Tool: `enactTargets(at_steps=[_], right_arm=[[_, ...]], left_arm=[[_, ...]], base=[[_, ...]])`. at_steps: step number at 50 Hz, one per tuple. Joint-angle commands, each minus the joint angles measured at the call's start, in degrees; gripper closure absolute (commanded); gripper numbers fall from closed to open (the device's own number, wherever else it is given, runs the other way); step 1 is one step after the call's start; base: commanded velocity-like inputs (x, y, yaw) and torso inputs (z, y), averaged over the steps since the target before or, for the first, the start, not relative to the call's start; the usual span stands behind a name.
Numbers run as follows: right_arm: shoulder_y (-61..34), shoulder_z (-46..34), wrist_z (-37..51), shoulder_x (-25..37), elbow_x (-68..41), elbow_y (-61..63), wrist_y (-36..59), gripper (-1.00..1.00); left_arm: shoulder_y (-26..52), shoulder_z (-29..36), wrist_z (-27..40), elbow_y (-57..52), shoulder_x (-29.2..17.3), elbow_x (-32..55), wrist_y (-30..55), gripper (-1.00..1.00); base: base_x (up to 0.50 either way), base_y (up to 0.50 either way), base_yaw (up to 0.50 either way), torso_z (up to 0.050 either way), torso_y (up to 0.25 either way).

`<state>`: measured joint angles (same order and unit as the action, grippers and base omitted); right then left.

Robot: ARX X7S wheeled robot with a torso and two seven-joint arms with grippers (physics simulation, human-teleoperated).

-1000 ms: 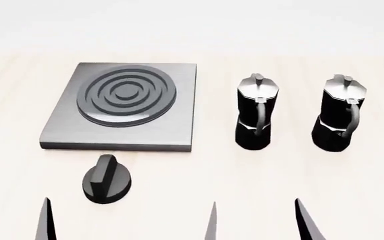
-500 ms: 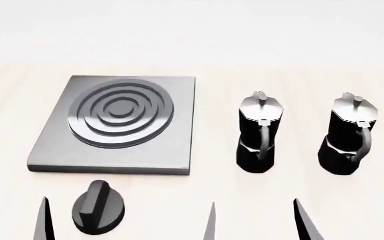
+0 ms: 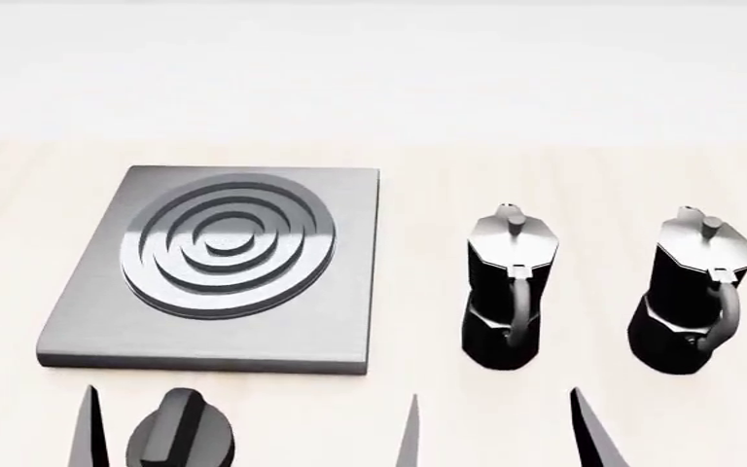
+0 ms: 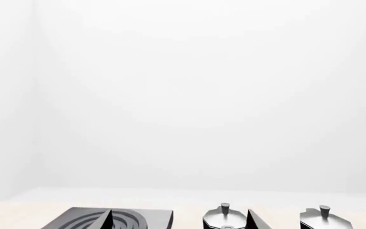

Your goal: Put both moka pots on the stove.

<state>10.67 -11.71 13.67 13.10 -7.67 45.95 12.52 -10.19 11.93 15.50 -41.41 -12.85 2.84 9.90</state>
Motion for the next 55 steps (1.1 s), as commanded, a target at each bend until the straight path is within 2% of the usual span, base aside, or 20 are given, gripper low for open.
enactTargets(at_steps=[1, 45, 55], right_arm=[[0.05, -0.19, 0.46, 0.20, -0.38, -0.18, -0.62, -1.00], [-0.48, -1.60, 2.48, 2.21, -1.14, -1.59, -1.76, -1.00], [-2.53, -0.85, 5.30, 2.01, -0.21, -1.64, 2.20, -1.00]], left_arm=[[0.04, 0.40, 0.59, 0.38, -0.46, 0.27, -0.38, -1.00], [0.83, 2.21, 3.11, 0.52, -2.62, 1.37, -0.34, -1.00], [1.12, 2.59, 3.57, 0.54, -2.95, 1.54, -0.13, -1.00]], base=[[0.00, 0.00, 0.00, 0.000, 0.000], [0.00, 0.17, 0.00, 0.000, 0.000], [0.00, 0.00, 0.00, 0.000, 0.000]])
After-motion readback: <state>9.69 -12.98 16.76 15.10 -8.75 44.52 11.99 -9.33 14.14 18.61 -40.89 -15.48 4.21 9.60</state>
